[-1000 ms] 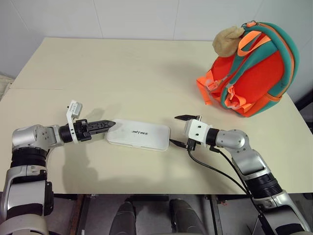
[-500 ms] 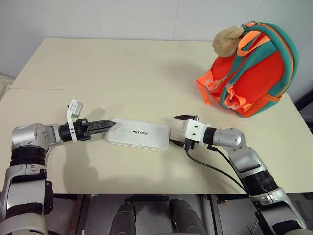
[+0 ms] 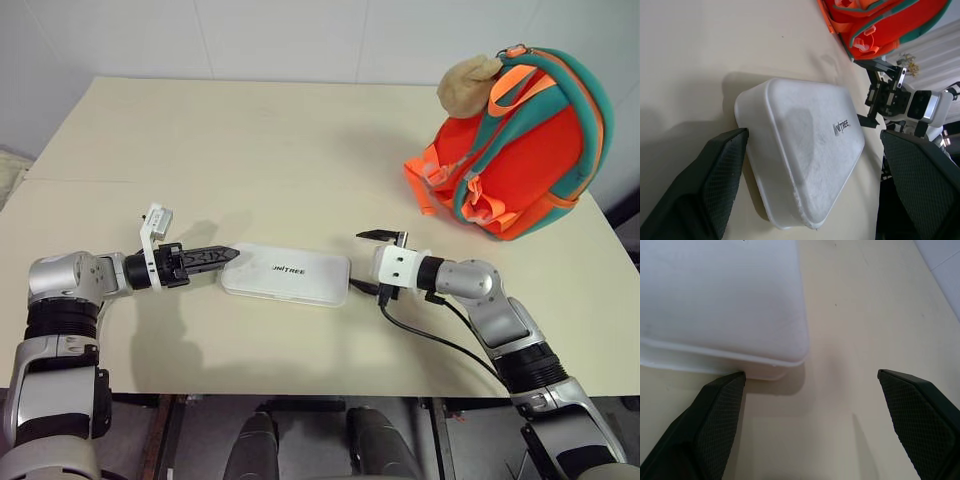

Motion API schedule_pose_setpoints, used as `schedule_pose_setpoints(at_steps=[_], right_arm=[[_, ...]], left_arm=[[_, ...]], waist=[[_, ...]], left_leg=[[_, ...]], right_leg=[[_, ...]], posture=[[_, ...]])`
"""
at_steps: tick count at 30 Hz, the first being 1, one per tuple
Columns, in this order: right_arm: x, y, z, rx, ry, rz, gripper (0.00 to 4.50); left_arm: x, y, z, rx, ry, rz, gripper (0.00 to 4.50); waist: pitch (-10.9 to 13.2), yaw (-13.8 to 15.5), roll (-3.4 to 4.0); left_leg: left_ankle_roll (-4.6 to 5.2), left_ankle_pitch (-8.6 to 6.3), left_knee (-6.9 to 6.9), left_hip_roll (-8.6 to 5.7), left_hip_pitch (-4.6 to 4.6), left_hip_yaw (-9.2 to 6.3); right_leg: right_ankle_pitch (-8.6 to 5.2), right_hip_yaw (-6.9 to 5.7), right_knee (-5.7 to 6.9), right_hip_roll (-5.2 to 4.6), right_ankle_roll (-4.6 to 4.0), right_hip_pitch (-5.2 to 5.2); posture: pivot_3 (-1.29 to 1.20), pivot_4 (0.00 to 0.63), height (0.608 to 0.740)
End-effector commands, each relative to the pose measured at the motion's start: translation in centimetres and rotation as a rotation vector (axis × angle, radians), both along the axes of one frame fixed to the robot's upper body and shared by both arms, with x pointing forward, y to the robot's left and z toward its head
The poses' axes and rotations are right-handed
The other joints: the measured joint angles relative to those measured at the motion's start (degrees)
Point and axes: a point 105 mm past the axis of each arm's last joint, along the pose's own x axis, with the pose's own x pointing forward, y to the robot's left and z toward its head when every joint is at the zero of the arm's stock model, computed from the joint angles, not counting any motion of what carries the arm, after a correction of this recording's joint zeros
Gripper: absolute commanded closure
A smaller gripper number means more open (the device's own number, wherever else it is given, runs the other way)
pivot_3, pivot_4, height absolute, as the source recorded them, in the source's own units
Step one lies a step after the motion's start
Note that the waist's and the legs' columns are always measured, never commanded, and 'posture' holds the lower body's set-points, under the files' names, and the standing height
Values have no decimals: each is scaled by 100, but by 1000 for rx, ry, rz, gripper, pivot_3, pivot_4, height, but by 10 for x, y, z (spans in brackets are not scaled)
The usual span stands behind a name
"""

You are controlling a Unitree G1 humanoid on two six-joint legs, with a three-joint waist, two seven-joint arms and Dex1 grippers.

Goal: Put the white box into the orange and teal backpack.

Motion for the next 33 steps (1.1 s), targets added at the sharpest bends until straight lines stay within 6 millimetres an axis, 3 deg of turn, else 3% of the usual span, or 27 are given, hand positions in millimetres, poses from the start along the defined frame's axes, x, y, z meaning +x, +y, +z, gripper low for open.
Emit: schedule_pose_setpoints(at_steps=[1, 12, 23, 33], right_arm=[[-2, -6, 22, -18, -78, 3, 34], [-5, -11, 27, -62, -84, 2, 34], [-20, 20, 28, -41, -42, 139, 34], [-18, 25, 18, -27, -22, 145, 34]], left_arm=[[-3, -3, -5, 5, 17, -23, 0], [-7, 2, -3, -16, 33, -16, 0], [-2, -9, 3, -90, 62, -22, 0], [0, -14, 5, -111, 43, -28, 0]], waist=[[1, 7, 1], [2, -16, 3], [2, -19, 2], [2, -17, 3]], left_leg=[[0, 0, 0, 0, -1, 0], [0, 0, -10, -2, -6, -1], [0, -1, -9, -2, -6, -1], [0, -1, -10, -2, -6, -1]], right_leg=[[0, 0, -1, 0, 0, 0], [-4, -1, -7, -2, 2, -6], [-4, -1, -6, -2, 4, -6], [-4, -1, -6, -2, 4, -7]], posture=[[0, 150, 740], [0, 150, 740], [0, 150, 740], [0, 150, 740]])
